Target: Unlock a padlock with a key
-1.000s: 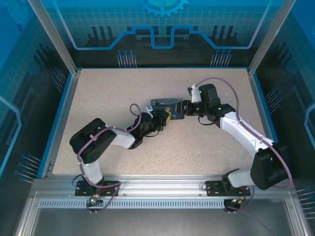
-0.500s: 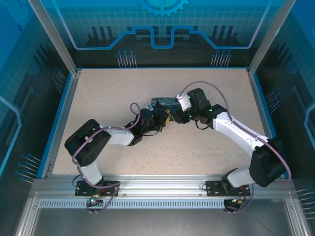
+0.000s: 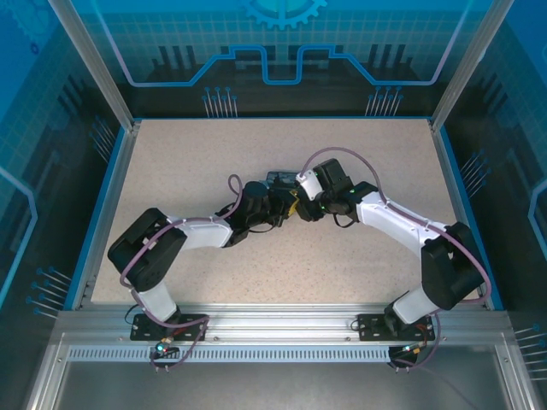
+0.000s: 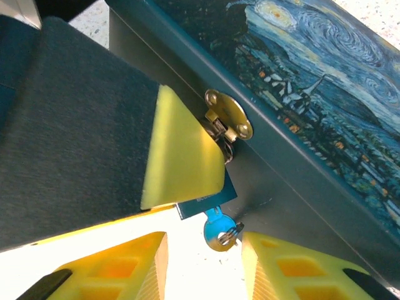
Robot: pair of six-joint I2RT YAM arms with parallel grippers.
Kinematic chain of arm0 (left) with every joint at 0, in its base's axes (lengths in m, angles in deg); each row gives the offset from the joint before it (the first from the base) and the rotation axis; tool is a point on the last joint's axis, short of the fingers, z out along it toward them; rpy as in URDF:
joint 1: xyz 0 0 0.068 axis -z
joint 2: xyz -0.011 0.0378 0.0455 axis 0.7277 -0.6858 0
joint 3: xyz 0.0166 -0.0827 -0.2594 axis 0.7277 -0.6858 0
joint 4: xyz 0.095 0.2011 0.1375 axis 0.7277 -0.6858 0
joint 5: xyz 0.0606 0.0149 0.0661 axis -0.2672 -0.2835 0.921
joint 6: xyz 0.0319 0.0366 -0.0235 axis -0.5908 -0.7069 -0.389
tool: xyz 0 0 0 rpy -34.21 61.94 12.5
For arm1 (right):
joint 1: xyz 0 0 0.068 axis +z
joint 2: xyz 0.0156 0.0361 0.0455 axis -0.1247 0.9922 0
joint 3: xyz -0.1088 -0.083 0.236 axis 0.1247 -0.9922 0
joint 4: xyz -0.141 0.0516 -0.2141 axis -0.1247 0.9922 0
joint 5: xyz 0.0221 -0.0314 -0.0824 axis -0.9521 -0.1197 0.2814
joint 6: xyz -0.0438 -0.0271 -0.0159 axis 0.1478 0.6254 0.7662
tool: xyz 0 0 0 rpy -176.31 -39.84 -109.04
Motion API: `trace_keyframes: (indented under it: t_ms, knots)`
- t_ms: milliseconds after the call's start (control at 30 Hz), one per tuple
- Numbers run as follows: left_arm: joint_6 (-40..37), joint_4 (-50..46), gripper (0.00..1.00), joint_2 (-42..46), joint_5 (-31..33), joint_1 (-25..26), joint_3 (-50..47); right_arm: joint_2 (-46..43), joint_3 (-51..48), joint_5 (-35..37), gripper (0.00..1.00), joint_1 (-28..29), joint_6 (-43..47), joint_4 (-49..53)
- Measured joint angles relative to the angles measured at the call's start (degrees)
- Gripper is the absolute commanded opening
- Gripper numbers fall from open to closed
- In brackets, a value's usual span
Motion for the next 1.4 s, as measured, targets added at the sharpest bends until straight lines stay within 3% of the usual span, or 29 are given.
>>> trace_keyframes:
  t_ms: [567,800,1033,1200,1267,1400]
  knots:
    - [0.0,-1.3,0.0,0.1,-1.9,-0.5,1.1,1.0,0.0,1.5,0.31,0.0,0.6,-0.5]
    - [0.0,-1.3,0.0,0.1,-2.1,-0.5,1.1,1.2,0.2,1.9,0.2,0.0,0.6,-0.9]
    - [0.0,-1.4,0.0,0.1,-2.1,-0.9,1.1,1.8,0.7,1.2,0.01,0.0,0.2,-1.3]
    - [0.0,-1.5,0.0,0.1,-2.1,-0.9,1.1,1.8,0.7,0.1,0.0,-0.2,-0.5,-1.2]
    - [-0.2,-1.5,0.0,0.1,-2.1,-0.9,1.1,1.8,0.7,-0.8,0.06,-0.5,-0.8,-1.2]
    - [-1.0,-1.4,0.0,0.1,-2.3,-0.9,1.1,1.8,0.7,-3.4,0.41,-1.4,-2.5,-1.0]
